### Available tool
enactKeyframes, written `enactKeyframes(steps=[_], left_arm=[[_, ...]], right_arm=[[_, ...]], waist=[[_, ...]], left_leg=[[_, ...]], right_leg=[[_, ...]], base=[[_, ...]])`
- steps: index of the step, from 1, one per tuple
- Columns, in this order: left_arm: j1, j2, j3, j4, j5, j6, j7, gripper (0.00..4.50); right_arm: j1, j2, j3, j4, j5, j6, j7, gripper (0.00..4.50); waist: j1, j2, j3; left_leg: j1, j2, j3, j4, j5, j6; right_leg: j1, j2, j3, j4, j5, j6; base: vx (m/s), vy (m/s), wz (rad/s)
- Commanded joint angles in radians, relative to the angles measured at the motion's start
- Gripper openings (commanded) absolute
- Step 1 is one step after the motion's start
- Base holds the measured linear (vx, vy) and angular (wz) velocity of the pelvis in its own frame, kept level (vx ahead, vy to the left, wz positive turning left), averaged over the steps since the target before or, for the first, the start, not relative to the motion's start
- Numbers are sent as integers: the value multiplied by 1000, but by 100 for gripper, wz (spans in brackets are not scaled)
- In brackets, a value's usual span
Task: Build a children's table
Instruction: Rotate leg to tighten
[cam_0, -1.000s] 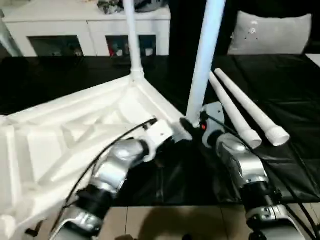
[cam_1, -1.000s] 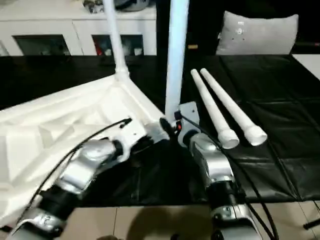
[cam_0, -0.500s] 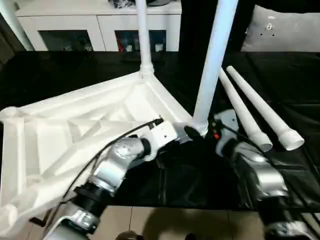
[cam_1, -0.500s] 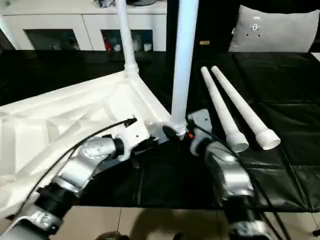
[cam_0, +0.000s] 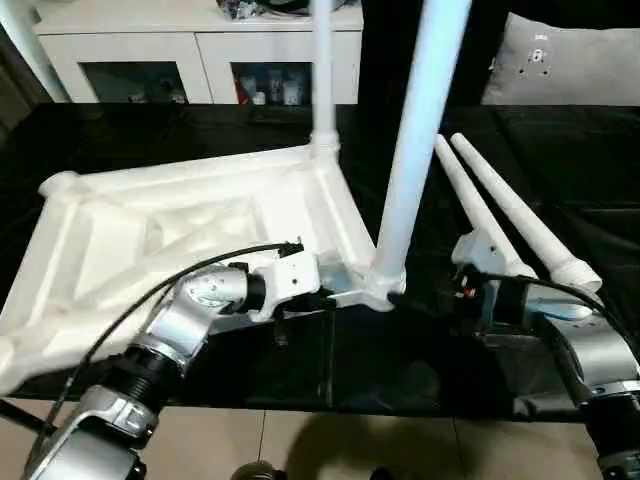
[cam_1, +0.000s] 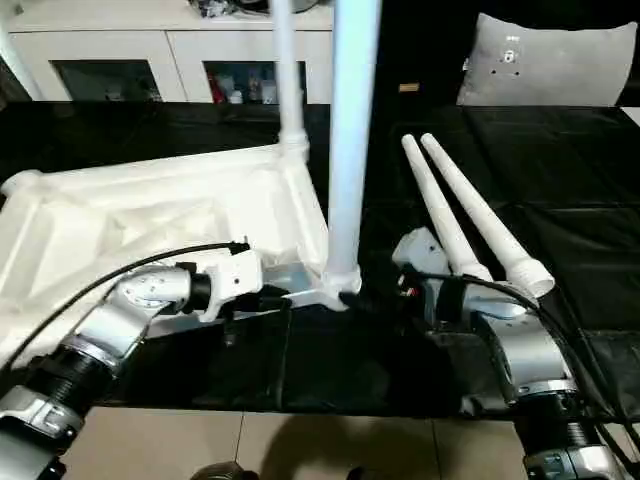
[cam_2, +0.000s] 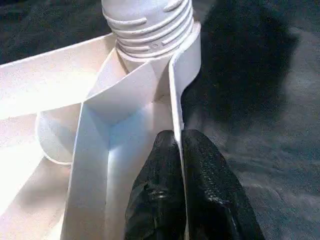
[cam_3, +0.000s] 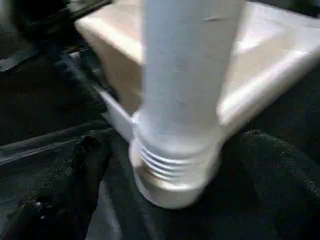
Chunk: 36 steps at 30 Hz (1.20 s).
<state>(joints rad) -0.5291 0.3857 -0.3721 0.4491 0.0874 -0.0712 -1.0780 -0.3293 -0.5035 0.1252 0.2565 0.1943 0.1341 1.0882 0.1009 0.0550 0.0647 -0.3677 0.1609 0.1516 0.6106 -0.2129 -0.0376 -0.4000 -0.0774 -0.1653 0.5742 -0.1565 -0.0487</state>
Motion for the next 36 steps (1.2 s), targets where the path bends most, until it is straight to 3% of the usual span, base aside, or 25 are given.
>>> enactKeyframes(steps=[1,2,3,5,11,16,26,31,35,36], left_arm=[[-9,23,-38,-2,0,-36,-70,0],[-7,26,-40,-5,-8,-45,-84,0],[-8,28,-43,5,-18,-68,-102,0],[-5,31,-45,1,-25,-74,-119,0],[-3,34,-50,0,-30,-86,-148,0],[-13,38,-52,26,-28,-109,-159,0],[-6,40,-45,21,-39,-95,-170,0],[33,23,-9,-43,-68,-19,-115,0],[51,4,-4,-92,-44,42,-40,0],[71,-52,6,-153,-34,145,56,0]], right_arm=[[-24,-14,20,3,-10,-18,39,445],[-30,-10,24,11,-12,-23,38,445],[-37,-7,30,22,-13,-30,40,445],[-39,-4,34,27,-10,-30,45,445],[-43,5,51,34,-5,-25,77,401],[-45,7,65,46,-1,-29,95,361],[-31,23,58,31,24,5,105,278],[-15,65,66,7,29,92,42,271],[-21,116,62,26,7,121,-52,270],[-44,187,47,74,-23,143,-189,270]], waist=[[7,-13,-77],[10,-12,-78],[10,-23,-81],[19,-15,-78],[31,-20,-81],[39,-18,-83],[41,-19,-84],[36,-17,-80],[24,-19,-71],[20,-21,-70]], left_leg=[[-3,80,-24,-63,-81,133],[-1,82,-25,-64,-77,133],[0,81,-22,-63,-76,132],[3,82,-20,-64,-85,122],[2,82,-20,-65,-90,107],[3,83,-19,-64,-71,112],[3,83,-19,-64,-72,106],[2,86,-20,-67,-81,95],[6,78,-20,-72,-134,68],[8,73,-18,-72,-144,64]], right_leg=[[67,-102,76,-70,-282,-95],[66,-103,77,-67,-274,-103],[67,-102,77,-67,-275,-106],[64,-104,78,-71,-307,-103],[67,-106,80,-68,-313,-94],[64,-103,80,-67,-304,-90],[66,-103,79,-67,-308,-85],[64,-103,80,-67,-310,-92],[63,-103,74,-85,-408,-64],[63,-103,72,-91,-436,-53]], base=[[0,0,0],[0,0,0],[0,0,0],[0,0,0],[0,0,0],[0,0,0],[0,0,0],[0,0,0],[0,0,0],[0,0,0]])
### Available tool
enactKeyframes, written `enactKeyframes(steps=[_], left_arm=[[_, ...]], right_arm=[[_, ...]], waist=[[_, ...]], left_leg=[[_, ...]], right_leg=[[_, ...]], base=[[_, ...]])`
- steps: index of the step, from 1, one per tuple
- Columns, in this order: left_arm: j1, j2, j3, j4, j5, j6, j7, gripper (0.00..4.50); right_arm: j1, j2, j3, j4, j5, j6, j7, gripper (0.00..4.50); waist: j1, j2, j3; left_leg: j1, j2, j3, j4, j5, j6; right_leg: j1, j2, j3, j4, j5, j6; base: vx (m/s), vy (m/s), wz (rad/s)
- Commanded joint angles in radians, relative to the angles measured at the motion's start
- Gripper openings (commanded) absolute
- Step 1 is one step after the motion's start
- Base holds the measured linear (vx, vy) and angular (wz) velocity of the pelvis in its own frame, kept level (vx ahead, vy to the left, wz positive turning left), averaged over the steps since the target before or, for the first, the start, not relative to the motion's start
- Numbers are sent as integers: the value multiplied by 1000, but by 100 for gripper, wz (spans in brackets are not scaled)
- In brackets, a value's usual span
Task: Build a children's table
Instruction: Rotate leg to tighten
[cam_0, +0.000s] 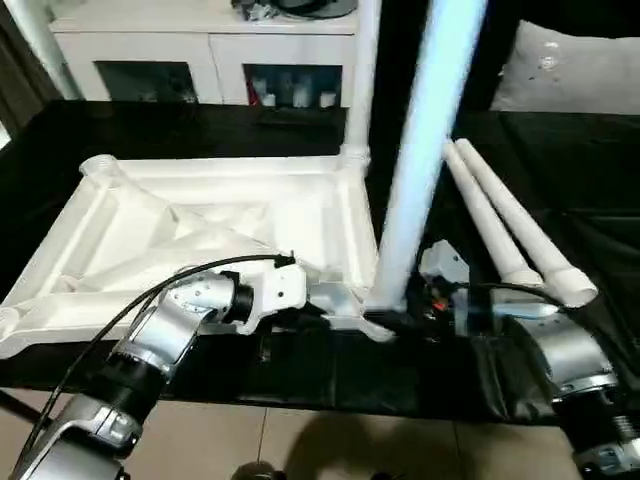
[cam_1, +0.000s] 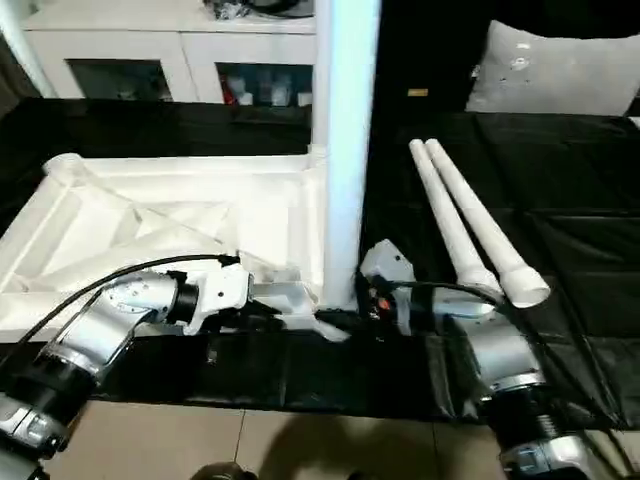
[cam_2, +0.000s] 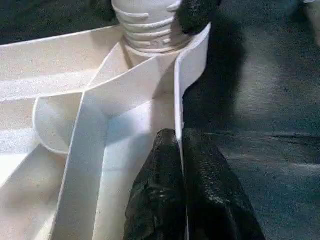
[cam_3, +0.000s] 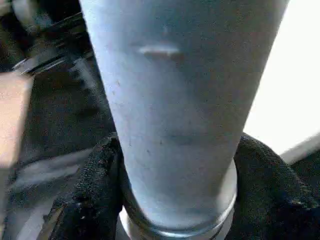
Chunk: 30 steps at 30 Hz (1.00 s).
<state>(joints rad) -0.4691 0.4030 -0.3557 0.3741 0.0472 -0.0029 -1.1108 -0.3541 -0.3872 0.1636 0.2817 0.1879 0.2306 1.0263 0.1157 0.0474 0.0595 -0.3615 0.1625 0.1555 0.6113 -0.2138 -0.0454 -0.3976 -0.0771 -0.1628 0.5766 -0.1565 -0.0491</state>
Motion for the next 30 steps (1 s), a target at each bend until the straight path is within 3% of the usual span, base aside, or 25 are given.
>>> enactKeyframes(steps=[1,2,4,5,7,8,9,10,11,12,13,14,15,16,19,22,25,28,30], left_arm=[[20,-132,-9,-120,10,155,165,0],[20,-149,-9,-128,12,171,184,0],[13,-217,-18,-129,23,201,247,0],[10,-235,-21,-127,27,208,263,0],[-14,-283,-21,-89,44,212,320,0],[-23,-298,-20,-75,50,212,339,0],[-72,-354,-12,-8,74,201,424,0],[-92,-377,-9,11,91,205,464,0],[-97,-382,-9,16,95,205,472,0],[-102,-388,-10,19,102,206,481,0],[-97,-383,-17,9,120,218,480,0],[-93,-378,-20,3,127,224,480,0],[-88,-372,-23,-3,133,230,479,0],[-81,-358,-27,-9,142,235,479,0],[-73,-326,-23,3,154,225,477,0],[-71,-291,-11,24,158,205,467,0],[-73,-264,-1,42,157,183,446,0],[-75,-227,7,64,142,150,397,0],[-75,-199,6,73,126,124,355,0]], right_arm=[[-47,138,-16,104,-36,66,-260,270],[-54,155,-23,118,-41,69,-294,270],[-86,216,-59,172,-41,103,-410,270],[-95,233,-71,184,-38,118,-441,270],[-117,266,-90,220,-40,136,-512,270],[-123,276,-96,230,-40,138,-534,270],[-144,316,-117,270,-41,126,-609,270],[-150,335,-123,282,-50,112,-634,270],[-150,338,-123,284,-52,106,-637,270],[-149,342,-121,284,-59,97,-637,305],[-146,349,-133,280,-59,86,-643,325],[-145,351,-140,276,-57,80,-648,339],[-144,352,-147,272,-56,75,-652,341],[-140,350,-155,261,-52,67,-653,361],[-123,325,-151,233,-63,25,-636,383],[-83,287,-127,175,-62,-10,-570,405],[-51,254,-120,122,-55,-33,-503,432],[-18,196,-107,72,-47,-66,-405,446],[-8,150,-107,58,-40,-79,-348,446]], waist=[[-16,-13,-53],[-16,-13,-53],[-47,-13,-46],[-60,-5,-49],[-76,-1,-53],[-82,-6,-49],[-86,2,-48],[-86,-2,-47],[-88,-1,-48],[-87,0,-49],[-87,1,-53],[-86,0,-58],[-84,9,-59],[-81,3,-63],[-72,0,-65],[-58,-2,-67],[-45,-3,-73],[-42,1,-71],[-40,-2,-66]], left_leg=[[4,74,-24,-77,-180,44],[4,74,-24,-77,-180,44],[20,62,-28,-72,-262,22],[28,67,-29,-71,-292,27],[18,83,-39,-82,-317,31],[28,79,-36,-82,-345,36],[42,61,-25,-71,-347,33],[48,56,-25,-66,-347,32],[45,57,-26,-67,-343,32],[39,62,-29,-70,-341,34],[25,73,-37,-80,-335,36],[22,78,-39,-84,-324,39],[23,77,-38,-84,-318,40],[15,78,-37,-85,-272,50],[6,76,-29,-81,-197,69],[7,71,-22,-77,-156,89],[-3,73,-24,-74,-83,112],[-2,78,-23,-73,-87,128],[0,76,-22,-76,-121,119]], right_leg=[[59,-103,62,-106,-506,-41],[59,-103,62,-106,-506,-41],[59,-101,39,-133,-618,10],[61,-101,34,-142,-614,23],[71,-98,30,-132,-525,16],[63,-97,31,-138,-527,18],[51,-98,31,-150,-565,16],[51,-98,21,-158,-596,24],[57,-98,18,-157,-594,30],[63,-101,19,-155,-586,35],[73,-104,25,-143,-543,37],[72,-106,36,-133,-493,24],[70,-108,41,-130,-472,8],[73,-110,51,-116,-408,-33],[75,-113,62,-103,-336,-74],[75,-111,63,-103,-347,-67],[77,-106,65,-88,-275,-66],[72,-104,65,-85,-253,-73],[74,-103,62,-92,-298,-69]], base=[[0,0,0],[0,0,0],[0,0,0],[0,0,0],[0,0,0],[0,0,0],[0,0,0],[0,0,0],[0,0,0],[0,0,0],[0,0,0],[0,0,0],[0,0,0],[0,0,0],[0,0,0],[0,0,0],[0,0,0],[0,0,0],[0,0,0]])
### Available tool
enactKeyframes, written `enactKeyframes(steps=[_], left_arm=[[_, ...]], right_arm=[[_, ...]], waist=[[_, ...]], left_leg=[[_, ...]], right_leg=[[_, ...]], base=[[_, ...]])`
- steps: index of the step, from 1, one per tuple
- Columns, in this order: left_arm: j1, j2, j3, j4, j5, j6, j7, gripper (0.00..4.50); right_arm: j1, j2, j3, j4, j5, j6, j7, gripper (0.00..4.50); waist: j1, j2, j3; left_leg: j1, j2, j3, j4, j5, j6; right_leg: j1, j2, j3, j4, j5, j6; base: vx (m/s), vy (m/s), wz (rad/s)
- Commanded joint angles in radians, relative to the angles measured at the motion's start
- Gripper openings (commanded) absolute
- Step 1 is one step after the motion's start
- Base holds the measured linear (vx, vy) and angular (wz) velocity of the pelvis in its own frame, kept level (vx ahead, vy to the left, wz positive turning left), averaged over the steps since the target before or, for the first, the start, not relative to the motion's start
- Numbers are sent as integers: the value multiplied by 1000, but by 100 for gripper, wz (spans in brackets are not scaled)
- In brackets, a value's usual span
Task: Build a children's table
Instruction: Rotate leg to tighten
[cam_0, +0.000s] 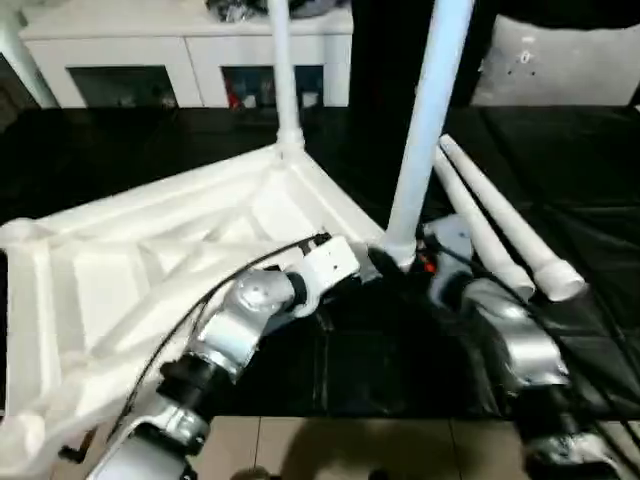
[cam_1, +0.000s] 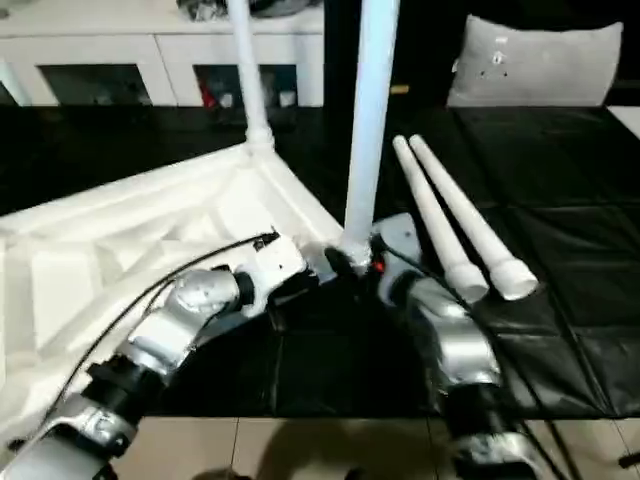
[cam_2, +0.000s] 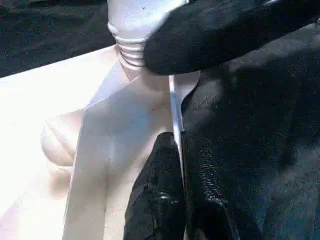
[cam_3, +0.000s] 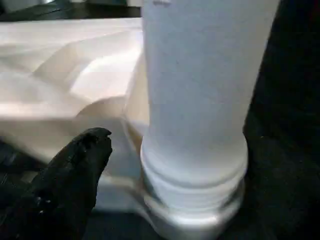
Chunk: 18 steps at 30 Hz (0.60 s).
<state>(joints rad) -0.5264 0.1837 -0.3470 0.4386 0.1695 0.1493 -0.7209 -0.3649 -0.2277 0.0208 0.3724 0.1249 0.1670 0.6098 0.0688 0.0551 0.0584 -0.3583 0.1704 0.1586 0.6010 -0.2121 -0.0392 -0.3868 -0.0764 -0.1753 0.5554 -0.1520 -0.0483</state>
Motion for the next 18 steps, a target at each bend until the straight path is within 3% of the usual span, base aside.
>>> enactKeyframes(steps=[1,5,10,13,15,18], left_arm=[[-16,49,-5,15,-12,-52,-84,0],[-7,101,-15,24,-41,-115,-187,0],[9,150,-25,23,-74,-172,-297,0],[17,189,-35,22,-112,-216,-397,0],[17,197,-37,26,-122,-229,-425,0],[17,212,-37,31,-145,-245,-484,0]], right_arm=[[9,-60,34,-44,29,-30,128,446],[12,-148,37,-61,35,-42,235,446],[25,-230,57,-100,47,-48,368,446],[33,-290,90,-132,79,-43,499,446],[33,-297,100,-133,80,-54,521,446],[29,-302,128,-129,72,-55,554,446]], waist=[[6,-9,-64],[7,-7,-61],[18,-7,-65],[29,-5,-67],[31,-10,-68],[35,-8,-65]], left_leg=[[-3,68,-25,-66,-131,112],[1,67,-25,-68,-170,102],[4,71,-23,-67,-151,105],[2,78,-24,-66,-135,128],[1,77,-23,-66,-138,128],[3,75,-21,-68,-151,114]], right_leg=[[62,-104,76,-73,-316,-67],[61,-102,74,-82,-379,-45],[58,-102,77,-75,-344,-67],[58,-101,79,-63,-286,-85],[59,-102,79,-63,-287,-91],[57,-102,78,-68,-329,-89]], base=[[0,0,0],[0,0,0],[0,0,0],[0,0,0],[0,0,0],[0,0,0]])
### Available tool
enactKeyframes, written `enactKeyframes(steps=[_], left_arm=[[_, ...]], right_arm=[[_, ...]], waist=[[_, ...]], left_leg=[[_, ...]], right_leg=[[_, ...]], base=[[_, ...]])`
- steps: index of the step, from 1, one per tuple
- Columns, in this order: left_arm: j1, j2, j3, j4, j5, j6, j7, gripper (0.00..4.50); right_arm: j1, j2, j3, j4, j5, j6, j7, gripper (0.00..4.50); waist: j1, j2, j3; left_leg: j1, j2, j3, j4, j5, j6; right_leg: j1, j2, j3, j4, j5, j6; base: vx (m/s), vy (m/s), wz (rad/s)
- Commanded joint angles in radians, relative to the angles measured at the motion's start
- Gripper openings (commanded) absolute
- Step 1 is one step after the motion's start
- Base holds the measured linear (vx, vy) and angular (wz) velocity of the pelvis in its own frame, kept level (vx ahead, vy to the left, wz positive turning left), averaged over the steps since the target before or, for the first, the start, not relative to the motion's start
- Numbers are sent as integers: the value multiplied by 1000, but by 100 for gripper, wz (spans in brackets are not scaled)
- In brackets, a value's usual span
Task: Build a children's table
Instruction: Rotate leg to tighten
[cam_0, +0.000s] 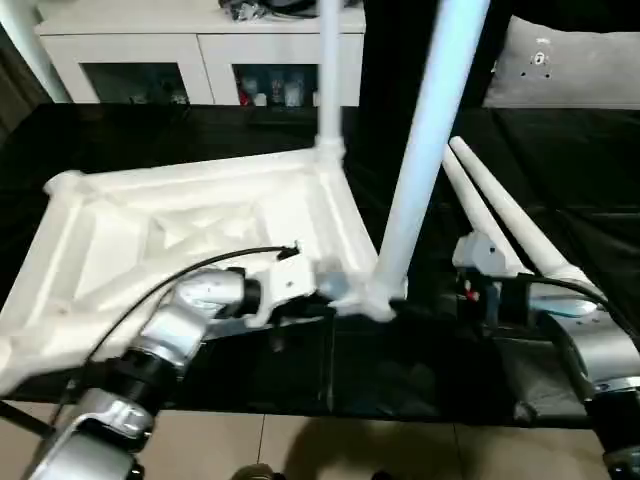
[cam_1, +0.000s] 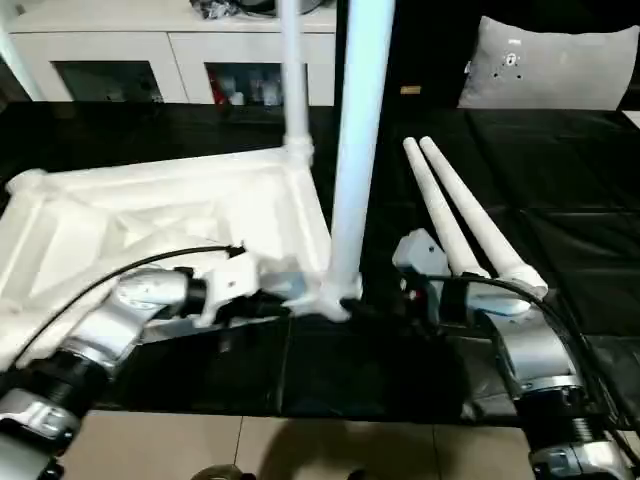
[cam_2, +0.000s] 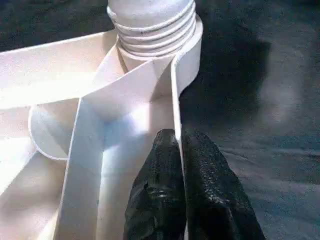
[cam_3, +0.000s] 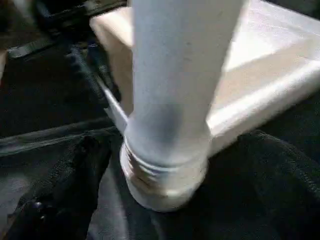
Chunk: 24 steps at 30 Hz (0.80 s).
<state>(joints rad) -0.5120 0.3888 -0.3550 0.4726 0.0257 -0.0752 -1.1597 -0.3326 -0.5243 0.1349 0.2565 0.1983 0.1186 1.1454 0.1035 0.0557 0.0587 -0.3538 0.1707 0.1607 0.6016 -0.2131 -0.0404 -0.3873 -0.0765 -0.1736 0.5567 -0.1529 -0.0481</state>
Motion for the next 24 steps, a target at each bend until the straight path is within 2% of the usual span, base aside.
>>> enactKeyframes(steps=[1,2,3,6,11,14,16,18,24], left_arm=[[1,16,-33,-6,-8,-27,-75,0],[0,17,-34,-6,-8,-30,-79,0],[-1,20,-36,-5,-10,-35,-89,0],[-3,30,-43,-6,-24,-47,-129,0],[-5,33,-45,-1,-27,-59,-154,0],[-9,31,-46,6,-25,-65,-157,0],[-12,30,-48,10,-25,-71,-158,0],[-12,30,-47,10,-25,-71,-160,0],[-3,31,-42,4,-29,-60,-158,0]], right_arm=[[-6,2,28,-11,-7,-9,25,446],[-6,3,29,-11,-6,-5,29,446],[-7,6,32,-10,-3,0,35,418],[-7,8,41,-12,11,17,57,405],[-3,9,49,-14,20,22,68,371],[-2,11,53,-15,19,21,67,335],[0,15,53,-15,17,22,68,325],[0,17,53,-16,18,24,72,301],[8,21,59,-19,21,32,77,267]], waist=[[4,-12,-65],[5,-11,-65],[6,-11,-65],[14,-10,-67],[13,-10,-66],[13,-7,-67],[12,-12,-67],[13,-11,-67],[13,-11,-67]], left_leg=[[1,75,-22,-69,-153,105],[0,76,-23,-70,-153,104],[1,76,-23,-70,-154,104],[3,79,-23,-71,-147,97],[1,77,-22,-71,-148,93],[2,77,-22,-71,-147,91],[3,76,-22,-71,-153,90],[3,76,-22,-71,-151,89],[1,76,-22,-70,-138,93]], right_leg=[[58,-104,77,-72,-350,-84],[58,-104,78,-71,-353,-83],[57,-102,78,-71,-354,-82],[57,-105,80,-70,-349,-83],[57,-104,80,-69,-345,-84],[57,-103,80,-70,-351,-79],[57,-103,79,-71,-357,-75],[57,-104,79,-71,-362,-74],[57,-103,79,-69,-355,-73]], base=[[0,0,0],[0,0,0],[0,0,0],[0,0,0],[0,0,0],[0,0,0],[0,0,0],[0,0,0],[0,0,0]])
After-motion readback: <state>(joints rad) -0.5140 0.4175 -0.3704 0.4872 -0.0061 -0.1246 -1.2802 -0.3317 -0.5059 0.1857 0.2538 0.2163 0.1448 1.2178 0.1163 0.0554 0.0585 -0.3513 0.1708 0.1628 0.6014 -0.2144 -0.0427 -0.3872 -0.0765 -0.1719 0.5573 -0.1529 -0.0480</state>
